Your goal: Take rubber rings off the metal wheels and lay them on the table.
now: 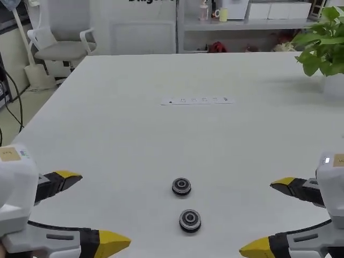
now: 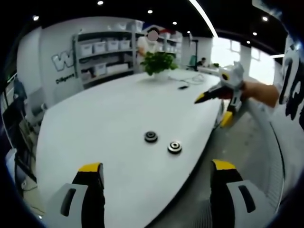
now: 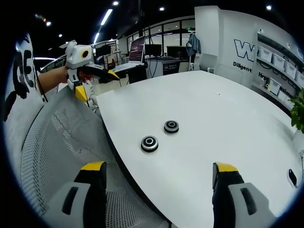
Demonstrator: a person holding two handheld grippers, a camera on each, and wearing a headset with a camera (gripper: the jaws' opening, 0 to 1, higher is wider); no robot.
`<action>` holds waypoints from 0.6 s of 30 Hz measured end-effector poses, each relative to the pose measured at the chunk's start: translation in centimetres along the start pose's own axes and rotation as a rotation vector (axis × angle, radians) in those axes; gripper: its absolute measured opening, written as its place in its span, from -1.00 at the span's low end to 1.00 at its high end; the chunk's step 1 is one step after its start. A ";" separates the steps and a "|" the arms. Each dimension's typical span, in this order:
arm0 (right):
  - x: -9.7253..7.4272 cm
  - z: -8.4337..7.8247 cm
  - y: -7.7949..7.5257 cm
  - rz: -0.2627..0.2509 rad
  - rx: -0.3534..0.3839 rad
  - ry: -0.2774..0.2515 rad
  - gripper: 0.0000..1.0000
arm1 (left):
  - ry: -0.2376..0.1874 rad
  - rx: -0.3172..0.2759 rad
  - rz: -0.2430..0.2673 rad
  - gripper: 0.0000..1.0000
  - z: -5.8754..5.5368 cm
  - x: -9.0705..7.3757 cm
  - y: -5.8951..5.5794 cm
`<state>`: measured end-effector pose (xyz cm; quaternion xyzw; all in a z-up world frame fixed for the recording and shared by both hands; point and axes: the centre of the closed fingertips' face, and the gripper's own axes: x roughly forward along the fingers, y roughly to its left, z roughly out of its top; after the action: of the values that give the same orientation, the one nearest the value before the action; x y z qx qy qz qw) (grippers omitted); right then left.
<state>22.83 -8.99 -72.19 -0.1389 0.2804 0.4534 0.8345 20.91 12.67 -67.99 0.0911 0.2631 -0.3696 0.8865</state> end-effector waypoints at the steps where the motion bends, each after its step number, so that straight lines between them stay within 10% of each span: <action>1: 0.0 0.1 0.0 0.001 0.000 -0.003 0.76 | -0.005 -0.007 -0.003 0.88 0.1 0.0 0.0; 18: 0.3 0.8 -0.5 0.019 0.036 -0.044 0.71 | 0.029 0.031 -0.022 0.80 -0.4 0.7 -0.1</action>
<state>23.59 -8.68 -71.76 -0.1113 0.2716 0.4594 0.8384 21.08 12.31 -68.69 0.1073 0.2712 -0.3822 0.8769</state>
